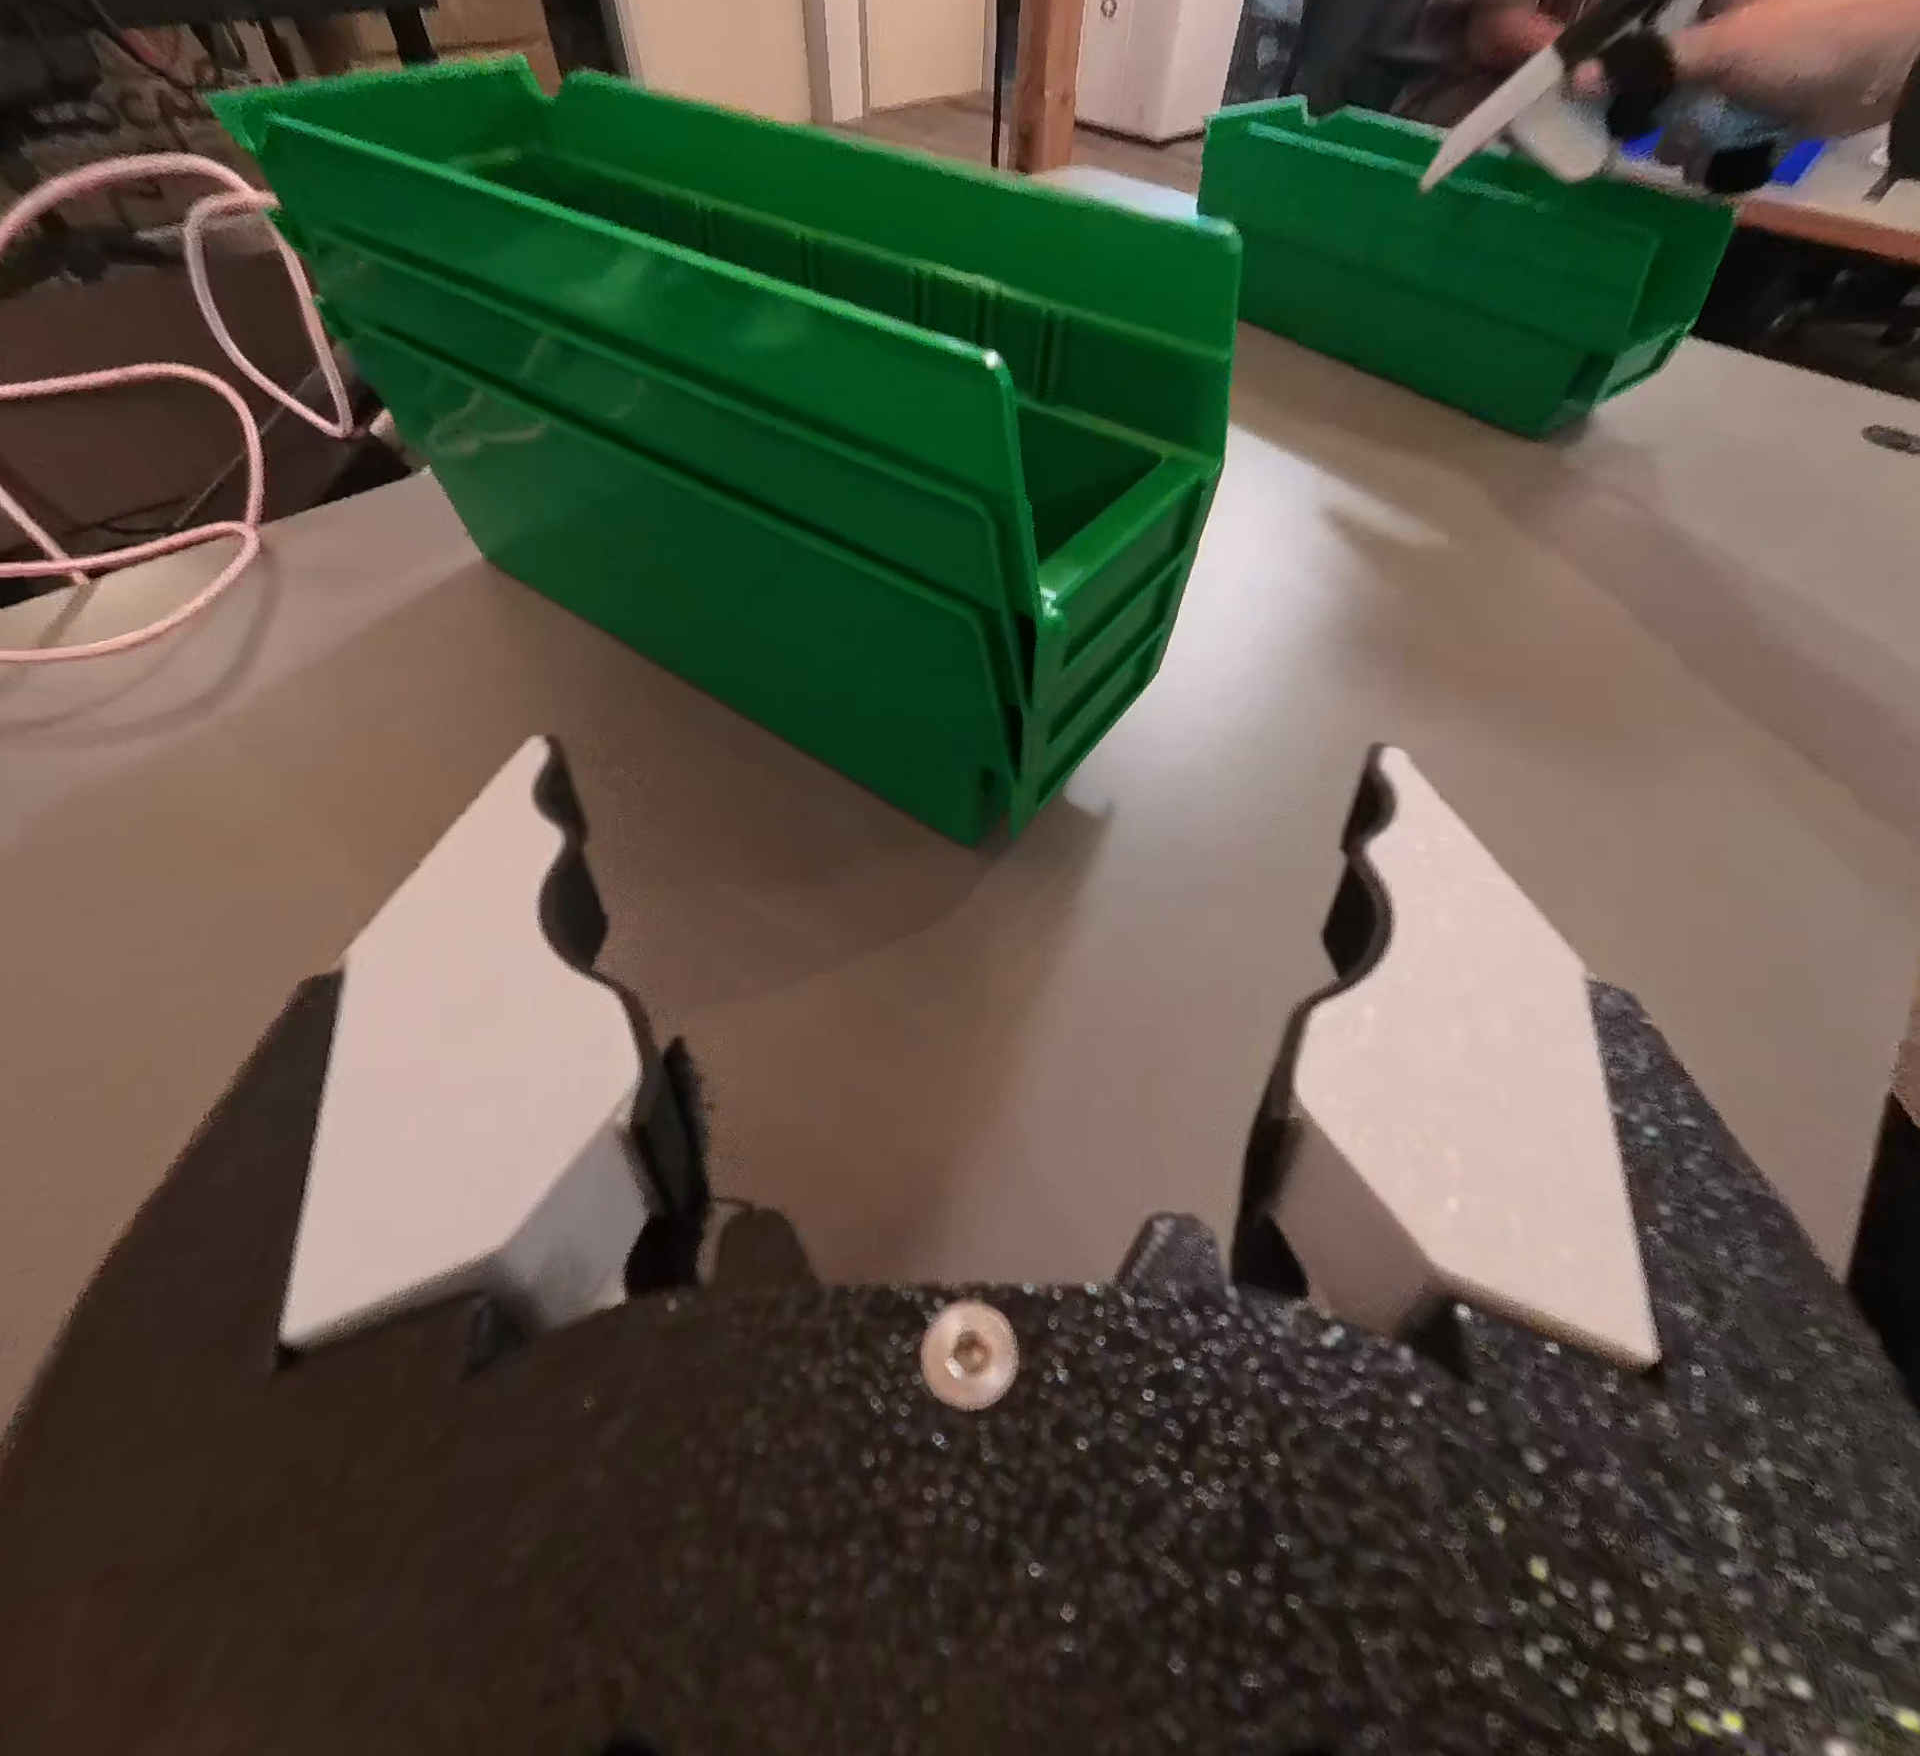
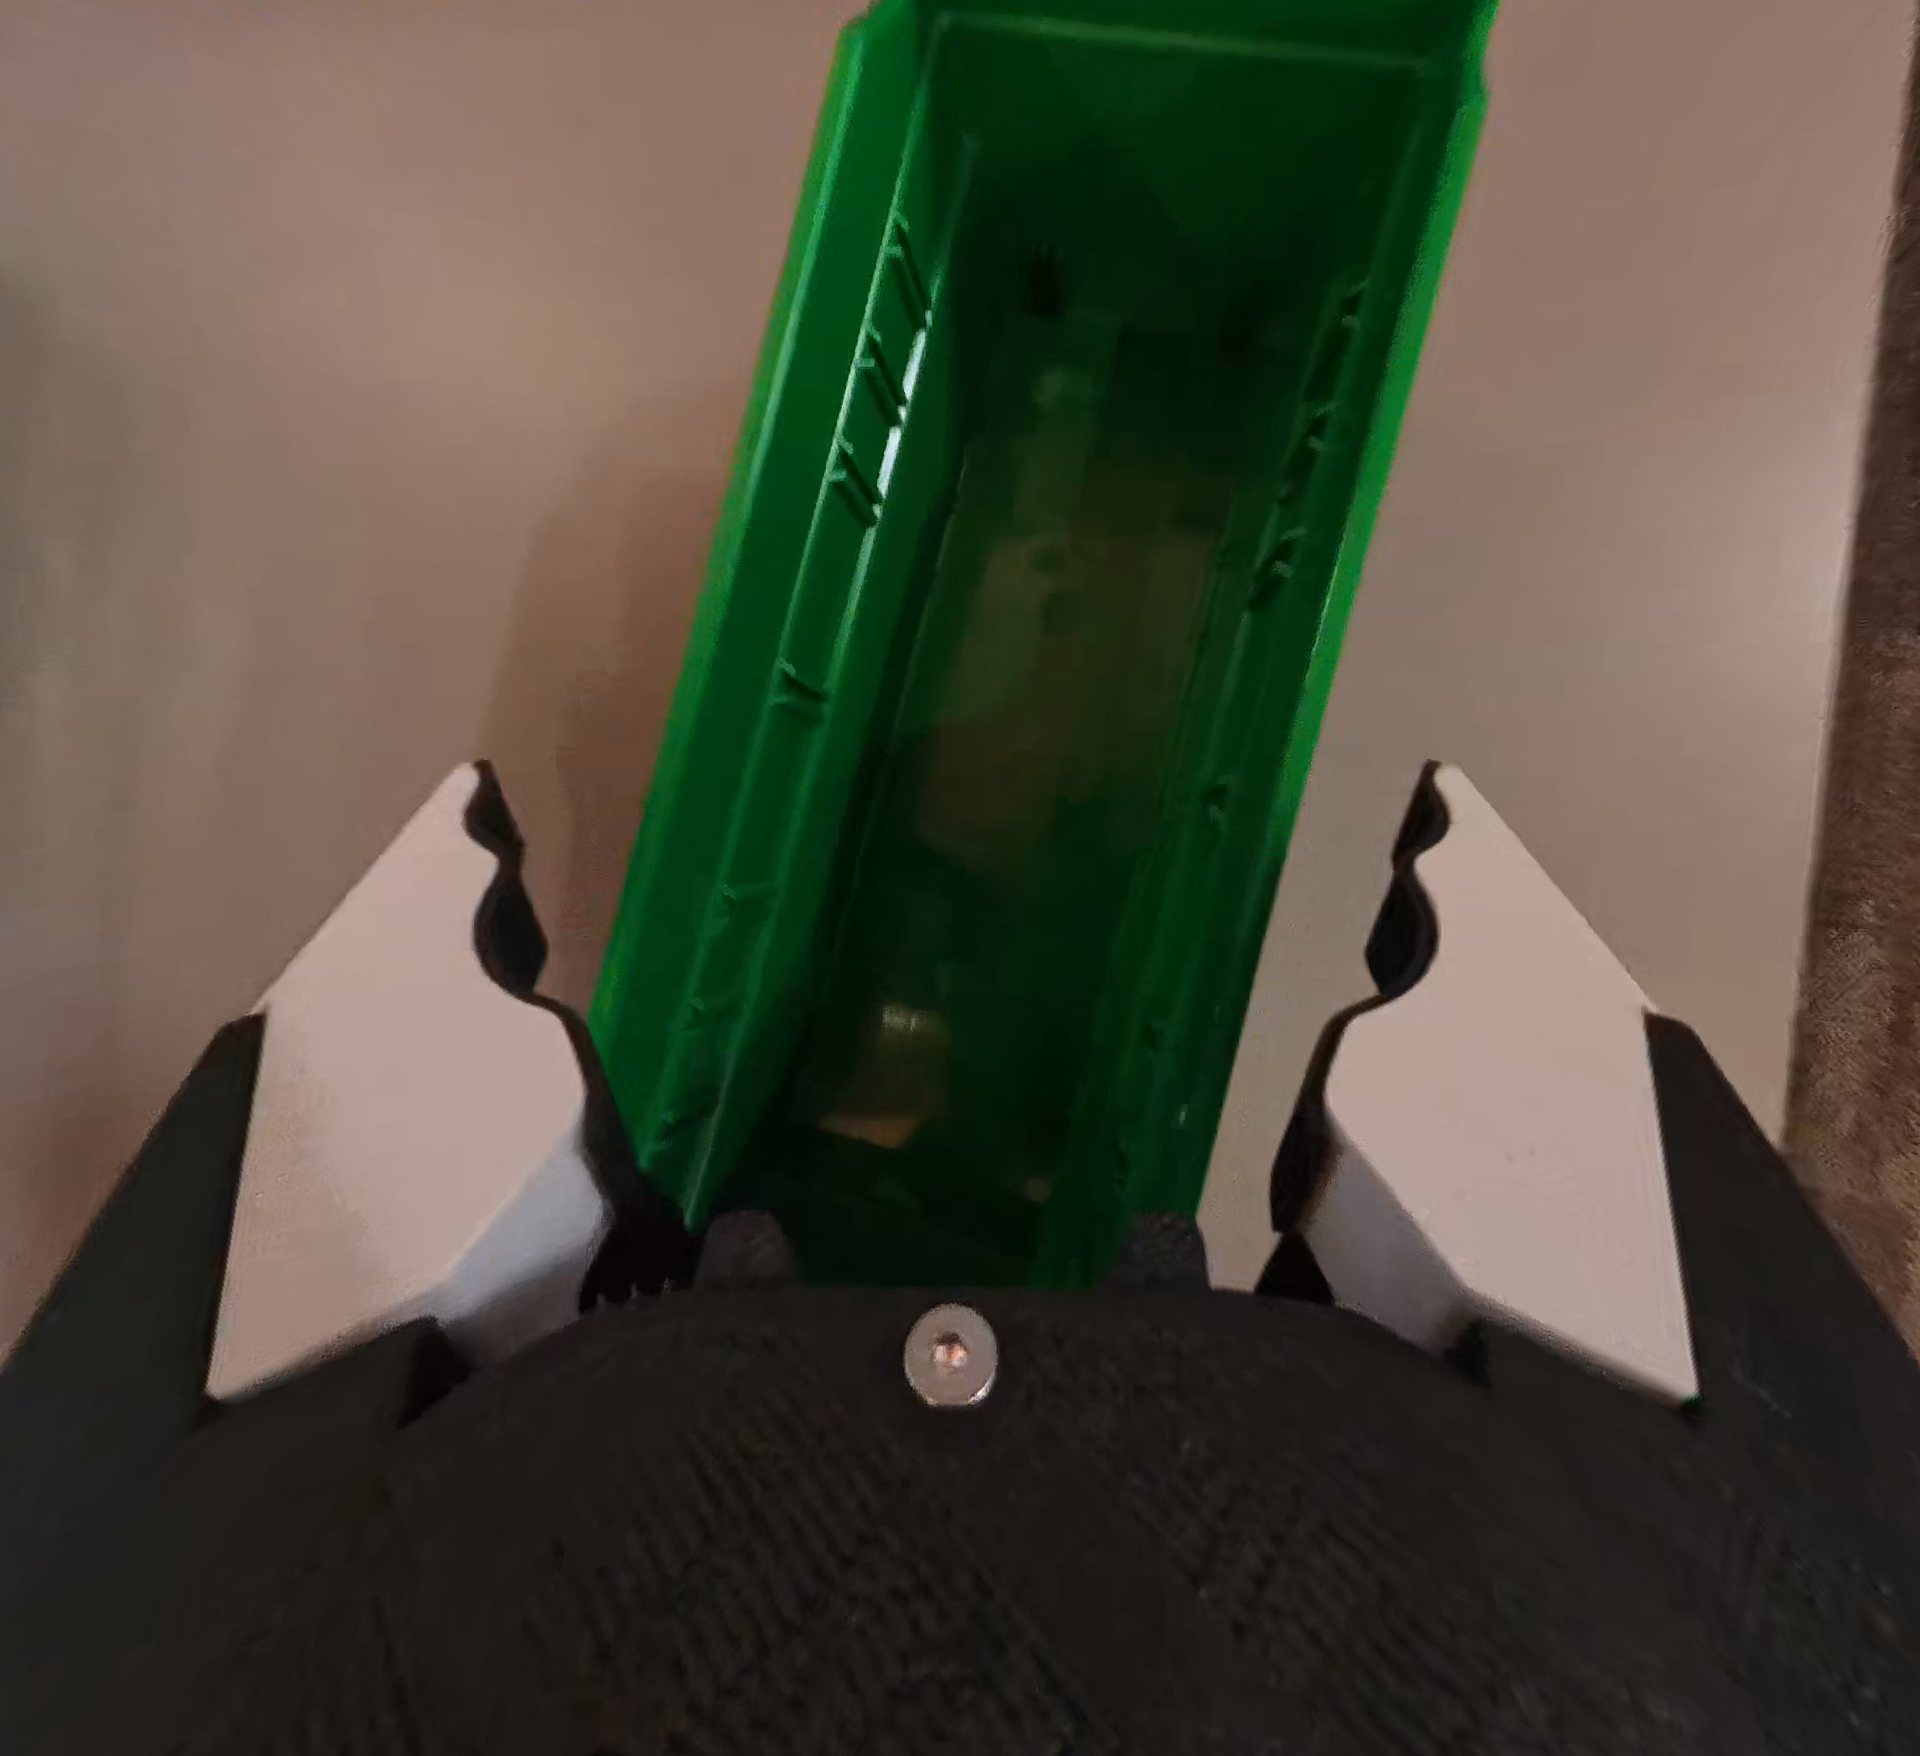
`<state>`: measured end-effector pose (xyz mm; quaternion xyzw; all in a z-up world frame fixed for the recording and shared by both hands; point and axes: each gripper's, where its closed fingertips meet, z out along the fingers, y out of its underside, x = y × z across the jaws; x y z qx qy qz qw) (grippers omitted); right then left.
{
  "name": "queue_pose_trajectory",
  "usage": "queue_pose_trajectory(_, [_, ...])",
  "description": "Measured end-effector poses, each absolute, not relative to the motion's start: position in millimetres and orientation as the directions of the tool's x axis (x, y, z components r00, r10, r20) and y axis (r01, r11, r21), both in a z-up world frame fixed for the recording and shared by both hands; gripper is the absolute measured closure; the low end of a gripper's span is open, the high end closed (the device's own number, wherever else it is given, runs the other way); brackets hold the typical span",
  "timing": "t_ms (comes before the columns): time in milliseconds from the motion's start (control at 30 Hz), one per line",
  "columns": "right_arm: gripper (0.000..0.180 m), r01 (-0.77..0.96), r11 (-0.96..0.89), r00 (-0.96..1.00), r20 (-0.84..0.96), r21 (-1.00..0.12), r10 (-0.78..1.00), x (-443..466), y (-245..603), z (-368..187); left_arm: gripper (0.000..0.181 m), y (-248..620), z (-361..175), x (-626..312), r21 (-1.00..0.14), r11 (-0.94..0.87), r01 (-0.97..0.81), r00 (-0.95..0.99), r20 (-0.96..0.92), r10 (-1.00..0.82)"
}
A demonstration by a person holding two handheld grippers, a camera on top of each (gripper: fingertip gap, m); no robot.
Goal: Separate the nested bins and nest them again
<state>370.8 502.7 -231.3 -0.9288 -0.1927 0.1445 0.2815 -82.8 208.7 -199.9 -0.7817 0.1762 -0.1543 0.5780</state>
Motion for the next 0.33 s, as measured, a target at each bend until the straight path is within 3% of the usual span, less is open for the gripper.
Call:
queue_pose_trajectory(133, [0.02,0.248,-0.6,0.883,-0.078,-0.761,0.462,339.6,511.2,-163.0,0.031,206.5,-186.7,-80.5,-0.973,-0.222,-0.055,0.882,0.056,-0.467])
queue_pose_trajectory(200, [0.02,0.232,-0.555,0.85,-0.111,-0.799,0.516,289.5,499.4,-129.2,0.03,205.8,-185.7,-79.2,-0.974,-0.222,-0.05,0.88,0.062,-0.47])
queue_pose_trajectory(267, [0.024,0.203,-0.611,0.827,-0.2,-0.765,0.525,230.1,477.6,-113.3,0.031,204.1,-186.3,-76.4,-0.972,-0.227,-0.056,0.876,0.061,-0.478])
queue_pose_trajectory(333, [0.023,0.232,-0.719,0.71,-0.391,-0.655,0.585,150.8,433.6,-108.5,0.031,200.8,-186.1,-73.4,-0.97,-0.233,-0.072,0.873,0.051,-0.484])
